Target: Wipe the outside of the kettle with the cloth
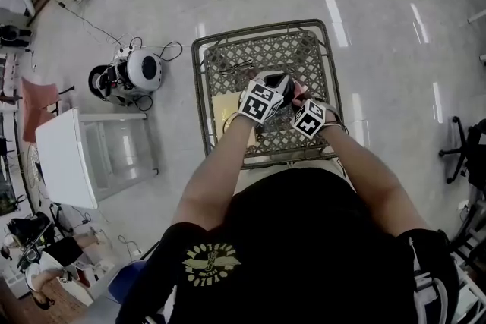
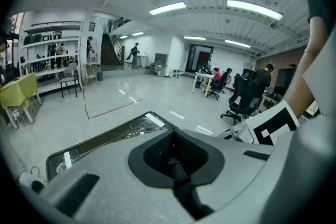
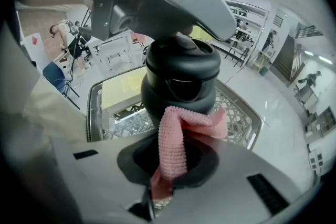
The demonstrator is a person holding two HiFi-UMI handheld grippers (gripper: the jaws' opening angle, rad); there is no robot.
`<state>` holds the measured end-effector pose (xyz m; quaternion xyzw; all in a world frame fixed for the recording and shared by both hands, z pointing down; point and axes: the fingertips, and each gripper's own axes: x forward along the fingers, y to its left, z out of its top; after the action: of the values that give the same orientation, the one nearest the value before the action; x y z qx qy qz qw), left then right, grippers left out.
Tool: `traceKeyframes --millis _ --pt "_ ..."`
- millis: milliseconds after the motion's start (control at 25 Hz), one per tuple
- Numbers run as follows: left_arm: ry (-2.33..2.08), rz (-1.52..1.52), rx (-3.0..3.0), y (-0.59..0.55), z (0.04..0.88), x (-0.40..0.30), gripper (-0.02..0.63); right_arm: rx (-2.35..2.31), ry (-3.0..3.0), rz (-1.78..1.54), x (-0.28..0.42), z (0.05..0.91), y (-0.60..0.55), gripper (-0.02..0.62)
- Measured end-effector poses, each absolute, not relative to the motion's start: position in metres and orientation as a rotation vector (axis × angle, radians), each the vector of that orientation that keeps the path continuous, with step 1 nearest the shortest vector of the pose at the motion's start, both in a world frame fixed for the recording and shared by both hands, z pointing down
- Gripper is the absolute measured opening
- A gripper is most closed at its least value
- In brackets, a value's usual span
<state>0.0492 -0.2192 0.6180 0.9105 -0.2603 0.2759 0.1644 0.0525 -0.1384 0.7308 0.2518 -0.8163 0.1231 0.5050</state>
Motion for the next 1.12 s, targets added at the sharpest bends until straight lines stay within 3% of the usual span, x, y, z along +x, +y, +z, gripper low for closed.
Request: traceKeyframes --millis 560,1120 --pt "-0.653 0.876 2.569 -0.218 0.624 0.054 0.005 0.554 -2.150 0.456 -0.010 0.700 -0.114 0.034" --pt "-0.638 0.803 2.544 -0.214 0.623 0.056 0.005 0.652 -2.052 0.524 0.055 0.722 -0.132 0.035"
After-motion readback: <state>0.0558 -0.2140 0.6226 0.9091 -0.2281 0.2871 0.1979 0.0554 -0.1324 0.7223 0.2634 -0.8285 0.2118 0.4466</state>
